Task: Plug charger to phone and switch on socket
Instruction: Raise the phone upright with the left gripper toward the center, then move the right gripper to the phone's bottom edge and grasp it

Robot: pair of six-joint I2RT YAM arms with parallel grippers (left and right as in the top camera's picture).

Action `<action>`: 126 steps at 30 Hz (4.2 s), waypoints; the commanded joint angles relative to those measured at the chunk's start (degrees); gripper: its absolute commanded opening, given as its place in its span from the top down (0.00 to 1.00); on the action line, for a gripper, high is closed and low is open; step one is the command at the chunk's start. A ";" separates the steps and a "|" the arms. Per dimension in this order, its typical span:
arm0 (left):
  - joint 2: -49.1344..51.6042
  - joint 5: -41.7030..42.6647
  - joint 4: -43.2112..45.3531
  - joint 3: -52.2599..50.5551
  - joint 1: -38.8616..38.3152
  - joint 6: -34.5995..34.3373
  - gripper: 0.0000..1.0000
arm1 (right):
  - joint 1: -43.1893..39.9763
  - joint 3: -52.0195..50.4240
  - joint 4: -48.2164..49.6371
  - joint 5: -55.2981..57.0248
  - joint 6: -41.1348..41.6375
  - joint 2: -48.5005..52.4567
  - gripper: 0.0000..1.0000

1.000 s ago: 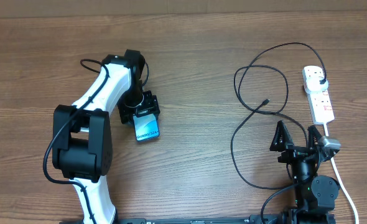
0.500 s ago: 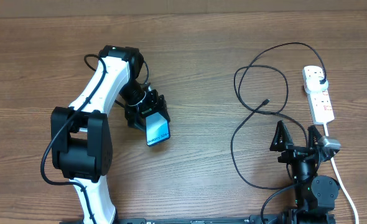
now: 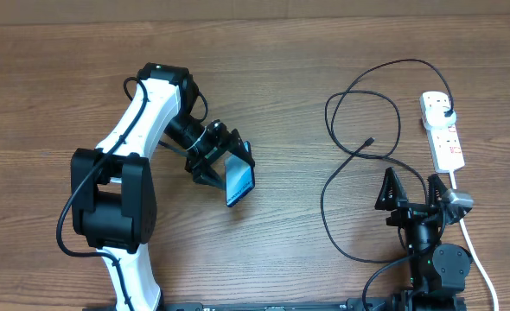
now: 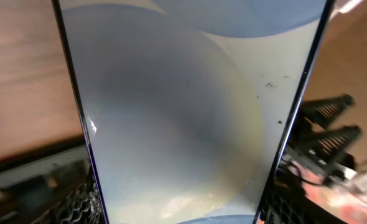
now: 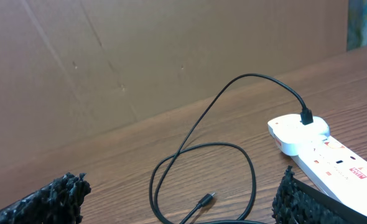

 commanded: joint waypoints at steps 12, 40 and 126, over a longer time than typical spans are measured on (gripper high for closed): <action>-0.15 9.42 -4.20 1.66 0.22 1.09 0.38 | -0.04 -0.59 0.35 0.55 -0.44 -0.66 0.00; -0.15 8.76 -0.11 1.66 0.22 7.43 0.38 | -0.04 -0.59 1.44 -9.27 11.17 -0.68 0.00; -0.15 9.38 13.07 1.66 0.22 0.85 0.37 | 64.76 46.93 -4.07 30.86 39.28 76.32 0.00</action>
